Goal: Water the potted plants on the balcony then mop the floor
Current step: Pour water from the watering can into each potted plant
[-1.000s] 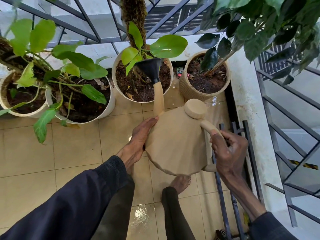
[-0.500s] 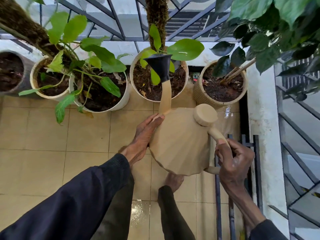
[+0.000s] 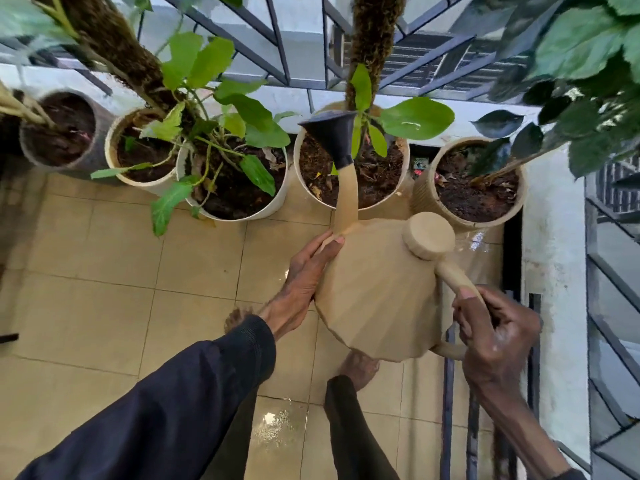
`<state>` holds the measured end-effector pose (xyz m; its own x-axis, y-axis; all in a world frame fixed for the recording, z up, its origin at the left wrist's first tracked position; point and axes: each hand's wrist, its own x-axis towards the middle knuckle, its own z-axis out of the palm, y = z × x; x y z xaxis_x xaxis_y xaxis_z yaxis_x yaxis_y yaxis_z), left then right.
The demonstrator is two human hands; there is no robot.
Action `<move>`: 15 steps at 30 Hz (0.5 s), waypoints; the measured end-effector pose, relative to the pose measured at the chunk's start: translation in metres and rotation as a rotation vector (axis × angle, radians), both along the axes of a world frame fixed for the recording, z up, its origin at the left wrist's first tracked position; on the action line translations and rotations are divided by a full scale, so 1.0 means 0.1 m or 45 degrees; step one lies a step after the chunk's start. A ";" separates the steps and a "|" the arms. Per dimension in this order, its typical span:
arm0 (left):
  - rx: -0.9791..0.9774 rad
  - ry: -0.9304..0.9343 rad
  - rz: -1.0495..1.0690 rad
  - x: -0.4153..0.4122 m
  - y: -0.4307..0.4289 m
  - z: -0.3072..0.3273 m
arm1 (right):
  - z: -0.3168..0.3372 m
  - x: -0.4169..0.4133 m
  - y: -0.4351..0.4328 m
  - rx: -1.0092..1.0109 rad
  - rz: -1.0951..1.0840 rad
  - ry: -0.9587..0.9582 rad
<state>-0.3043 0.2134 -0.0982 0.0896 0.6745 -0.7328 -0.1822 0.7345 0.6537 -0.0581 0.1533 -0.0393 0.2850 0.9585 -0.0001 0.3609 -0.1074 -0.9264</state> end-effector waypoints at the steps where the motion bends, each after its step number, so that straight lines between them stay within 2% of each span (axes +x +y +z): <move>1: 0.005 -0.008 -0.014 -0.06 -0.03 0.01 | 0.01 -0.06 0.01 -0.012 0.005 -0.011; 9: -0.086 -0.005 0.040 -0.78 -0.36 -0.02 | 0.12 -0.77 0.12 -0.145 0.088 -0.013; 15: -0.272 0.006 0.077 -1.27 -0.57 -0.11 | 0.22 -1.31 0.28 -0.263 0.209 -0.172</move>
<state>-0.4315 0.1561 -0.1093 0.0496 0.5078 -0.8600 -0.2272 0.8443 0.4854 -0.1886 0.1813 -0.0172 0.1365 0.9755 -0.1726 0.5073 -0.2185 -0.8336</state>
